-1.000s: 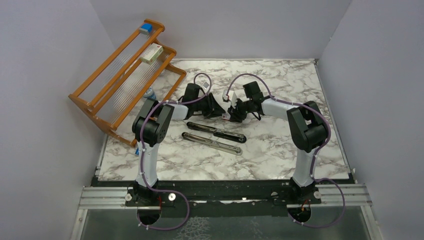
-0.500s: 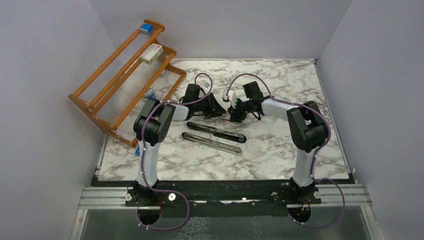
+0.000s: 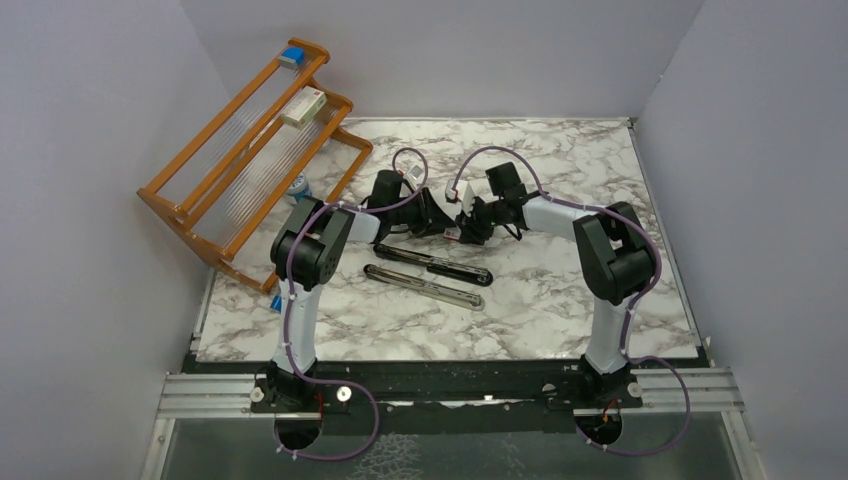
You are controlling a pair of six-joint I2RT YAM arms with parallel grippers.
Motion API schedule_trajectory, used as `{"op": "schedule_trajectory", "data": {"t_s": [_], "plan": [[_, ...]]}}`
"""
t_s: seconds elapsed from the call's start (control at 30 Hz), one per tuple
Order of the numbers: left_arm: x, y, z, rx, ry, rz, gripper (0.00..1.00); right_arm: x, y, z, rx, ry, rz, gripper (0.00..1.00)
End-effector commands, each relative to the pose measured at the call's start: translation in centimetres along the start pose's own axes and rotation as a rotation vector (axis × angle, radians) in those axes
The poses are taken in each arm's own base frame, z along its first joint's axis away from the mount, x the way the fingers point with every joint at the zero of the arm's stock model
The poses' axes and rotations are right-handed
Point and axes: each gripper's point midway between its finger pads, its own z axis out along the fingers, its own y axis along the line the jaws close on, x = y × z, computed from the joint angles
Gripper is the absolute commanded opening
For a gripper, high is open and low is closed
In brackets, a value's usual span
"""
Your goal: Load the staples into the stapler
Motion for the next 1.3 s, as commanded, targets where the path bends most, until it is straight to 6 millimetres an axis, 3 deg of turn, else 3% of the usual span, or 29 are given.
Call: {"op": "schedule_trajectory", "data": {"t_s": [0.0,0.57,0.87,1.27], "plan": [[4.6,-1.9,1.5,0.086,0.136,0.005,0.38,5.4,3.8,2.2,-0.101,0.167,0.055,0.37],[5.5,-1.1,1.7,0.083,0.132,-0.023,0.30,5.4,4.1,2.5,-0.111,0.171,0.043,0.39],[4.3,0.5,0.1,0.071,0.094,-0.047,0.36,5.9,4.1,2.5,-0.111,0.188,0.046,0.39],[3.8,1.6,-0.4,0.067,0.089,-0.061,0.33,5.9,3.9,2.4,-0.109,0.201,0.035,0.39]]}}
